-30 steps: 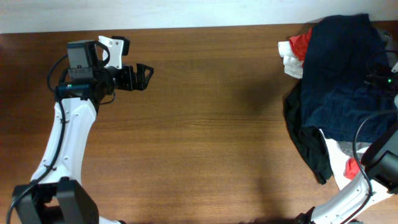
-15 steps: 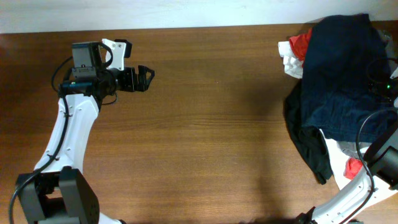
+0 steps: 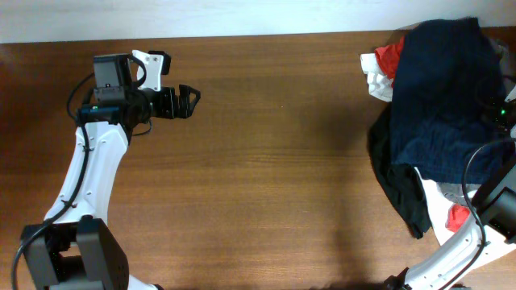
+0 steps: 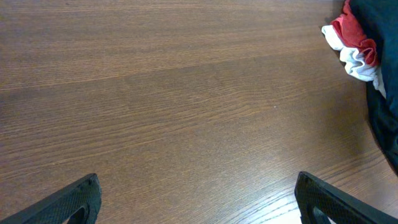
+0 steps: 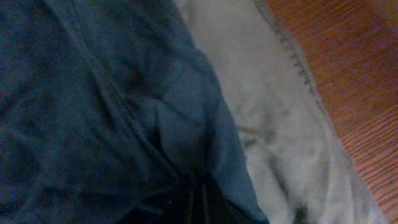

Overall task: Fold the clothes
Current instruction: 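Reach the right gripper into the clothes pile and grasp the navy trousers, then pull the navy trousers off the pile and drop them mid-table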

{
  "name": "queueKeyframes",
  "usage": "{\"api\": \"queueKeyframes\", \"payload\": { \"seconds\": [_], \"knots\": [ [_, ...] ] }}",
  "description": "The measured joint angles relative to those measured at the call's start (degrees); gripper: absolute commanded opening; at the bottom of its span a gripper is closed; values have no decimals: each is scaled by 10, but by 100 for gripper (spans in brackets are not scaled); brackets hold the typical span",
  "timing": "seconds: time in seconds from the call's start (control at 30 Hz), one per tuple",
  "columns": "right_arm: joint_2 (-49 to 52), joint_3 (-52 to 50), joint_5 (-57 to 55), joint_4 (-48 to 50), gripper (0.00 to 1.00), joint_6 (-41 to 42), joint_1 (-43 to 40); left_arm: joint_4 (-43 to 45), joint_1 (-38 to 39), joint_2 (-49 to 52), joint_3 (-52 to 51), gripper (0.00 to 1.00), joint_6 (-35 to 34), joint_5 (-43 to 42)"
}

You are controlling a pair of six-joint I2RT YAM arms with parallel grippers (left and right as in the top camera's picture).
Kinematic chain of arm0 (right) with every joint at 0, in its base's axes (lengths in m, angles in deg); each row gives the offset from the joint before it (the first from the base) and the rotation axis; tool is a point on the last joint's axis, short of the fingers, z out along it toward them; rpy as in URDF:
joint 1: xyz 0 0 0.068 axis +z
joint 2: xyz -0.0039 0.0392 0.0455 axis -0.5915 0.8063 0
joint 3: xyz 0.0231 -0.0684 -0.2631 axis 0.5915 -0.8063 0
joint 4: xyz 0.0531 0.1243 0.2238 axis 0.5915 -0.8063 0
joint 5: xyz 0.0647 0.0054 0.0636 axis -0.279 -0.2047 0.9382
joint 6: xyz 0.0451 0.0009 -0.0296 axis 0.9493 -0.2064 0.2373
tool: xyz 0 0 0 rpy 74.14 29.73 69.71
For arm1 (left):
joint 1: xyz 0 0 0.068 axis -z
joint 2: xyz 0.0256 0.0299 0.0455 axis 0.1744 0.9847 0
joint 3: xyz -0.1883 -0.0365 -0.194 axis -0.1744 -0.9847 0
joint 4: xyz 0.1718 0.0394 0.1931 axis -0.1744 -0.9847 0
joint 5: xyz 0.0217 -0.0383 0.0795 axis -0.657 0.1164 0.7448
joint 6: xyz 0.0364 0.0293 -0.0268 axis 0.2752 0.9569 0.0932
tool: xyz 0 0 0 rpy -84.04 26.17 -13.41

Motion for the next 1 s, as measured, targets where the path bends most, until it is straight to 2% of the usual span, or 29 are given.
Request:
{"api": "queueKeyframes", "payload": {
  "seconds": [0.37, 0.53, 0.7, 0.83, 1.0],
  "knots": [
    [-7, 227, 103, -234, 4, 2, 29, 1, 0, 0, 0, 98, 0, 0],
    [-10, 377, 118, -371, 4, 2, 89, 1, 0, -7, 8, 98, 0, 0],
    [-15, 538, 140, -500, 4, 3, 176, 1, 0, -76, 20, 98, 0, 0],
    [-16, 623, 148, -562, 4, 2, 241, 1, 0, -136, 25, 97, 0, 0],
    [-17, 690, 154, -619, 4, 2, 344, -10, -8, -163, 27, 95, 0, 0]
  ]
}}
